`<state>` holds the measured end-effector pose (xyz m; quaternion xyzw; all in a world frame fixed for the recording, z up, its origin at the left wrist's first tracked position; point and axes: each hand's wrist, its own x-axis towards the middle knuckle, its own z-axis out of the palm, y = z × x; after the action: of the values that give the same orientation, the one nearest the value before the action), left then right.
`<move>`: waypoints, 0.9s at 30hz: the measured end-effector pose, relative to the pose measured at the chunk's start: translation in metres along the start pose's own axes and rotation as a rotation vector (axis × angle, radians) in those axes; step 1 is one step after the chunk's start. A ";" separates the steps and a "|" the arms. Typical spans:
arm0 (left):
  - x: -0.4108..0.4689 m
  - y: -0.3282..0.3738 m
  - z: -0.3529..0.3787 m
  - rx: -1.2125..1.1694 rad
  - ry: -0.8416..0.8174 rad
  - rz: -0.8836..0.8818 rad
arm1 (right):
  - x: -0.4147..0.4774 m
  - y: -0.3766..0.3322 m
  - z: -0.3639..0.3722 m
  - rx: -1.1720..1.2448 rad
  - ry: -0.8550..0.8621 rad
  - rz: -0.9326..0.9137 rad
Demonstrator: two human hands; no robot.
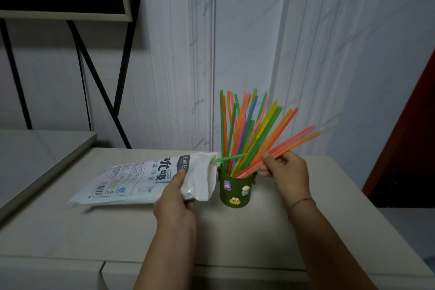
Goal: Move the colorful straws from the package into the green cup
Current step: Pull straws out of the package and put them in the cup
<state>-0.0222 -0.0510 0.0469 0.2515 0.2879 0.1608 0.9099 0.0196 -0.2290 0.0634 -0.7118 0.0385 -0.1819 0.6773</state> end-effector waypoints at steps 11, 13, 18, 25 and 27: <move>0.000 -0.001 -0.002 0.049 -0.026 0.103 | -0.011 -0.001 0.001 -0.023 -0.207 0.299; 0.000 0.001 -0.002 0.051 -0.032 0.131 | -0.018 -0.005 0.000 -0.081 -0.348 0.419; 0.000 0.001 -0.001 0.068 -0.062 0.226 | -0.031 -0.018 0.013 0.078 -0.567 0.598; 0.002 0.004 -0.001 0.169 -0.078 0.403 | -0.031 -0.024 0.024 0.657 -0.420 0.692; 0.002 0.005 -0.002 0.194 -0.088 0.437 | -0.030 -0.025 0.025 0.763 -0.377 0.662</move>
<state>-0.0220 -0.0451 0.0476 0.4005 0.2011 0.3143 0.8369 -0.0058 -0.1944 0.0817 -0.3853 0.0696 0.1711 0.9041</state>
